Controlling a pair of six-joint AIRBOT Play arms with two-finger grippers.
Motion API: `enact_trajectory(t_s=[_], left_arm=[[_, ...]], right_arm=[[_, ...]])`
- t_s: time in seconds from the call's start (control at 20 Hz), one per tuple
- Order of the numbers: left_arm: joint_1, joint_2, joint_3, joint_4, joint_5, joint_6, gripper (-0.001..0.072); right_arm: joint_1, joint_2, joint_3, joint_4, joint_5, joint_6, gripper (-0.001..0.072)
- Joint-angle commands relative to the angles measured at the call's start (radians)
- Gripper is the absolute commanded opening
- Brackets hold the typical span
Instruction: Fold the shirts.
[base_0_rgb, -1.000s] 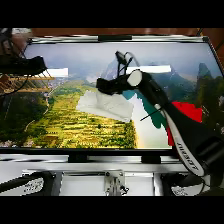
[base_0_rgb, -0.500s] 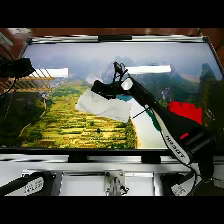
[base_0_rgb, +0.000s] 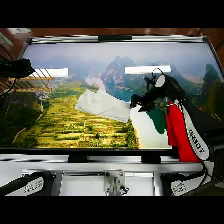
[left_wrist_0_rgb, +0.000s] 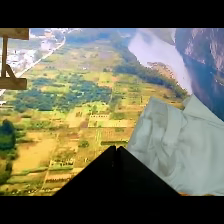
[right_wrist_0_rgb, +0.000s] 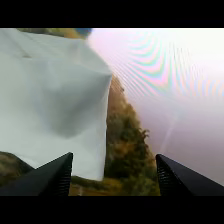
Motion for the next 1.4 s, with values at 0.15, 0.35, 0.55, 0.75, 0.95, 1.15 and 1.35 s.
enact_trajectory(t_s=[0.15, 0.35, 0.55, 0.75, 0.95, 1.15, 1.35], left_arm=[[0.001, 0.000, 0.000, 0.000, -0.014, -0.001, 0.0032], [0.001, 0.000, 0.000, 0.000, -0.014, -0.004, 0.0032], [0.002, 0.000, 0.000, 0.000, -0.014, -0.004, 0.0032], [0.004, -0.002, 0.000, 0.022, -0.010, 0.008, 0.0032], [0.025, -0.003, 0.000, 0.045, -0.018, 0.008, 0.0032], [0.025, -0.004, 0.000, 0.048, -0.013, 0.008, 0.0032], [0.025, -0.003, 0.000, 0.053, -0.021, 0.008, 0.0032]], right_arm=[[-0.014, -0.019, -0.191, 0.338, -0.263, -0.143, 0.0655], [0.021, -0.066, -0.190, 0.459, -0.264, -0.209, 0.0478], [-0.038, 0.024, -0.187, 0.576, -0.223, -0.367, 0.0066], [-0.216, 0.295, -0.120, 0.499, -0.143, -0.267, 0.0065], [-0.443, 0.457, 0.096, 0.156, 0.154, -0.035, 0.0065], [-0.641, 0.516, 0.264, 0.015, 0.319, 0.043, 0.0064], [-0.773, 0.515, 0.289, -0.048, 0.407, 0.049, 0.0065]])
